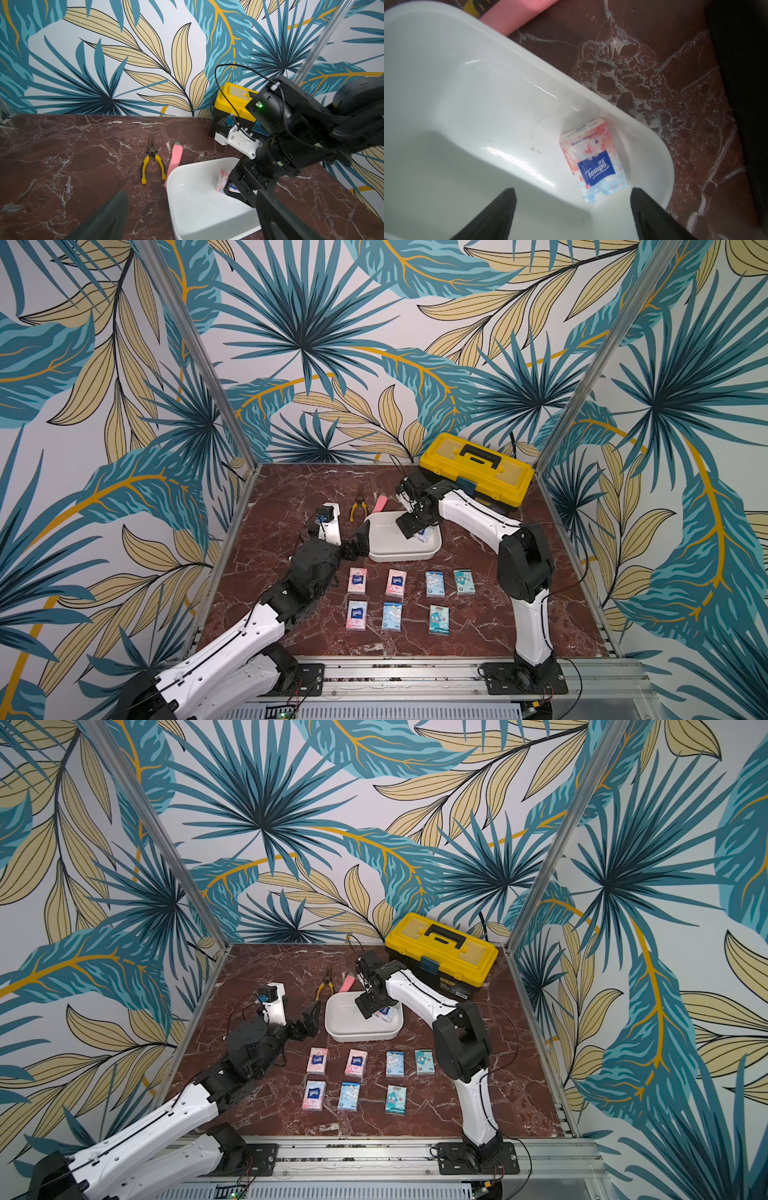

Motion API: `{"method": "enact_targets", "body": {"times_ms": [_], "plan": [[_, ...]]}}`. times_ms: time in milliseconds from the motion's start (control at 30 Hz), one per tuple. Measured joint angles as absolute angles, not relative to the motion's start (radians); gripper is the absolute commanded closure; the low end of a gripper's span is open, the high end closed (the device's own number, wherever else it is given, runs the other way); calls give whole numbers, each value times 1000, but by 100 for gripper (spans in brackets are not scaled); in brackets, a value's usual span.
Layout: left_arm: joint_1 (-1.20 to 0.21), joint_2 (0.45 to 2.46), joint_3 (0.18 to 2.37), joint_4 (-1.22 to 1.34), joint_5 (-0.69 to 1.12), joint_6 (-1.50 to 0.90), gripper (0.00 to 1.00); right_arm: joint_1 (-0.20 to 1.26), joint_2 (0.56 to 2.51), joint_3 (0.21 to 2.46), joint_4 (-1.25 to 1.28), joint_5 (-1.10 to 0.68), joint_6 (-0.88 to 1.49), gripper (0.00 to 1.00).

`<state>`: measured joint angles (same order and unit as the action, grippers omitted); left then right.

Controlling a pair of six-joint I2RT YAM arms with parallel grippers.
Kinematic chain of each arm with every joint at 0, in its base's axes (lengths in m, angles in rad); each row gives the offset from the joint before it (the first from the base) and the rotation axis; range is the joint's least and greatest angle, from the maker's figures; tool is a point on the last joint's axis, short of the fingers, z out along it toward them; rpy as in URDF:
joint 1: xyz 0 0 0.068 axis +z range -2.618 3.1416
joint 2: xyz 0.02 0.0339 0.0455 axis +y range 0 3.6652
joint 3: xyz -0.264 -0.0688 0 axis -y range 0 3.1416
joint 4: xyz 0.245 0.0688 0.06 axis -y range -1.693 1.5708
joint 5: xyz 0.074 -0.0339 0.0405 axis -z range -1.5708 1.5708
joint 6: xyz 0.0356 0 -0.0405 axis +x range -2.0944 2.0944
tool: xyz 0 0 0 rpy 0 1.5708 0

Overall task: Take the pocket tissues out of the storage box
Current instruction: Pick up the pocket tissues from the storage box.

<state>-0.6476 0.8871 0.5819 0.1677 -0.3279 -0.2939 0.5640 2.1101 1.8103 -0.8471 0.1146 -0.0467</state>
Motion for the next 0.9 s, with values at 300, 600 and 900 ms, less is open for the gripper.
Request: {"method": "enact_targets", "body": {"times_ms": [300,600,900], "plan": [[-647,888,565,183,-283,-231,0,549,2197,1858,-862,128,-61,9],[-647,888,565,184,-272,-212,0,543,2257,1914,-870,141,-71,13],[-647,888,565,184,-273,-213,0,540,2321,1936,-876,149,-86,28]]}}
